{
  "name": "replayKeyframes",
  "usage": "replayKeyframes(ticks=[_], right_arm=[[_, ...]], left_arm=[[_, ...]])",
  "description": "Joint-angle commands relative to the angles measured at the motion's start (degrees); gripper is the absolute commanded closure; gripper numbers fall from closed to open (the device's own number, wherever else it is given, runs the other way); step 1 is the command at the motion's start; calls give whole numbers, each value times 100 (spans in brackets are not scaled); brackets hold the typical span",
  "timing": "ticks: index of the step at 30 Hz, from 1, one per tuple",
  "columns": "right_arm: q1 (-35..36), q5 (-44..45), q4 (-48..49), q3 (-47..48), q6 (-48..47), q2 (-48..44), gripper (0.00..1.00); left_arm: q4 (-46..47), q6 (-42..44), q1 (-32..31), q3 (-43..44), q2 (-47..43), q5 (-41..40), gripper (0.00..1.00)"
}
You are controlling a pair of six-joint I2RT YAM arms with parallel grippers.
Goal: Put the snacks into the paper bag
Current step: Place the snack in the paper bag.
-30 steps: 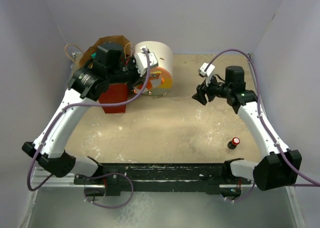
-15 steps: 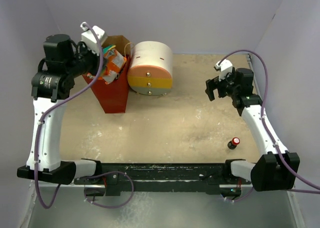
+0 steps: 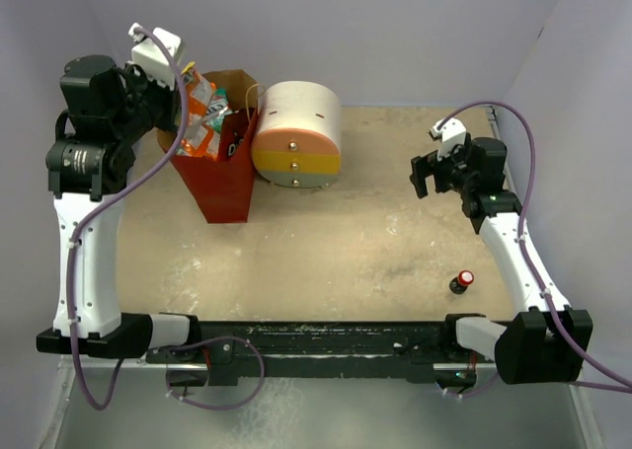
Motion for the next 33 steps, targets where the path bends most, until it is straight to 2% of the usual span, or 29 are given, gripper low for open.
replayKeyframes(ticks=[1,13,28,33], right_arm=[[-18,-175,281,-34,44,-165,0],[-18,-227,264,-45,-7,-194,0],[-27,-203,282,-55,-48,-170,0],[-27,-227,281,-59,-56,-159,0]], left_arm=[[662,328,37,427,279,-616,98],[920,939,51,703,1119,-901,98],[106,893,627,1403,2359,329,97],[-173,760,672,1522,2658,504,95]])
